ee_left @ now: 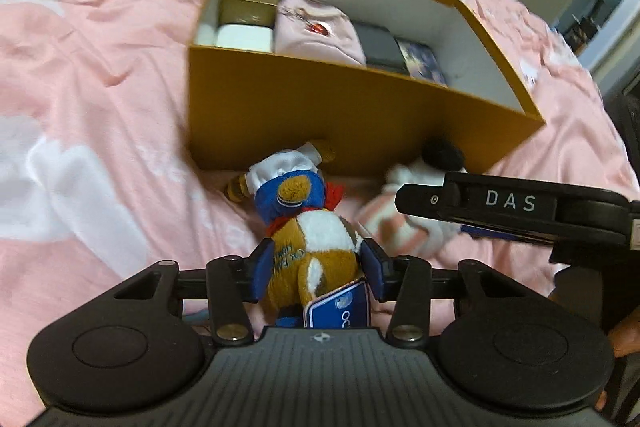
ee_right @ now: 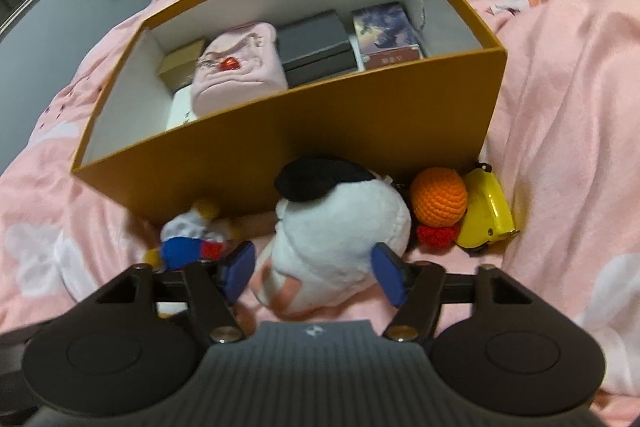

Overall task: Organize objects
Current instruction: 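Grasp the brown dog plush with the left tool while the right grasps the white panda plush, then carry both plushes over the box and release them inside with both tools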

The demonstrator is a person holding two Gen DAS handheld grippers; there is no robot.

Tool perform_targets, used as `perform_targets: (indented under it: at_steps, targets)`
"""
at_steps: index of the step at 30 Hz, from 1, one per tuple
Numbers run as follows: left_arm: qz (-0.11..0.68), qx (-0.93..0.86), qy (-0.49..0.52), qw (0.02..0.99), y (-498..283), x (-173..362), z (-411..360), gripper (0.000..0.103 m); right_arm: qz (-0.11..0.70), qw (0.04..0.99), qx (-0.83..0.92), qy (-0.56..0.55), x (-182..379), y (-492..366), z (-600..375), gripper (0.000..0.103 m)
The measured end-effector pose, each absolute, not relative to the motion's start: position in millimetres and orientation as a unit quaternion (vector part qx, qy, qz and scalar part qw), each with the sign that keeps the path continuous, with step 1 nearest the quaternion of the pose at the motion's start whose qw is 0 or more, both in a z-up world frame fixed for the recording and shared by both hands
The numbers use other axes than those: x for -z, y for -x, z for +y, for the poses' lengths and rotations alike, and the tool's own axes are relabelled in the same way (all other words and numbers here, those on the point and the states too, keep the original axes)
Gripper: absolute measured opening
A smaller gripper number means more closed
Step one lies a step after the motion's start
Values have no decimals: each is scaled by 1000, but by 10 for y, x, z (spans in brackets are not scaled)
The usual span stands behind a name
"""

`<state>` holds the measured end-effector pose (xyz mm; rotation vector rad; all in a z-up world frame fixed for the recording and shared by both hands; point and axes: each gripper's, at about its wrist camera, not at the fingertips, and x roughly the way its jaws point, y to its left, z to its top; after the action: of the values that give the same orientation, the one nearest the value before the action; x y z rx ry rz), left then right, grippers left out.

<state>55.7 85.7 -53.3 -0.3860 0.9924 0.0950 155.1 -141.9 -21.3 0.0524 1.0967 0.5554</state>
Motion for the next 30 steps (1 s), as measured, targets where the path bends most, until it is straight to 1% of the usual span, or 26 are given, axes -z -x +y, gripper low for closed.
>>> perform_targets:
  at_steps: [3, 4, 6, 7, 10, 14, 16, 20, 22, 24, 27, 30]
  targets:
    - [479, -42, 194, 855, -584, 595, 921, 53, 518, 821, -239, -26, 274, -1587, -1343, 84]
    - [480, -42, 192, 855, -597, 603, 916, 53, 519, 823, -229, -24, 305, -1600, -1323, 85]
    - [480, -41, 192, 855, -621, 617, 913, 53, 520, 829, -206, -18, 398, -1641, -1312, 85]
    - [479, -41, 195, 855, -635, 619, 913, 53, 524, 829, -197, -17, 446, -1663, -1327, 80]
    - [479, -39, 201, 853, -583, 616, 975, 53, 535, 818, -206, -42, 507, -1692, -1440, 79]
    - [481, -32, 200, 853, -587, 614, 985, 53, 530, 809, -252, -36, 426, -1636, -1577, 74]
    - [478, -25, 199, 855, -574, 594, 995, 52, 525, 795, -304, -20, 358, -1633, -1642, 73]
    - [466, 0, 195, 863, -536, 545, 976, 51, 511, 741, -434, 33, 171, -1586, -1700, 72]
    - [466, 12, 193, 863, -551, 552, 954, 51, 497, 731, -462, 69, 119, -1554, -1691, 72]
    - [476, 13, 183, 860, -579, 591, 923, 51, 501, 708, -488, 97, 156, -1553, -1632, 73]
    - [501, 5, 172, 848, -616, 692, 891, 52, 521, 691, -487, 120, 332, -1548, -1537, 73]
    - [505, 1, 162, 848, -605, 691, 877, 55, 522, 701, -466, 137, 387, -1490, -1542, 76]
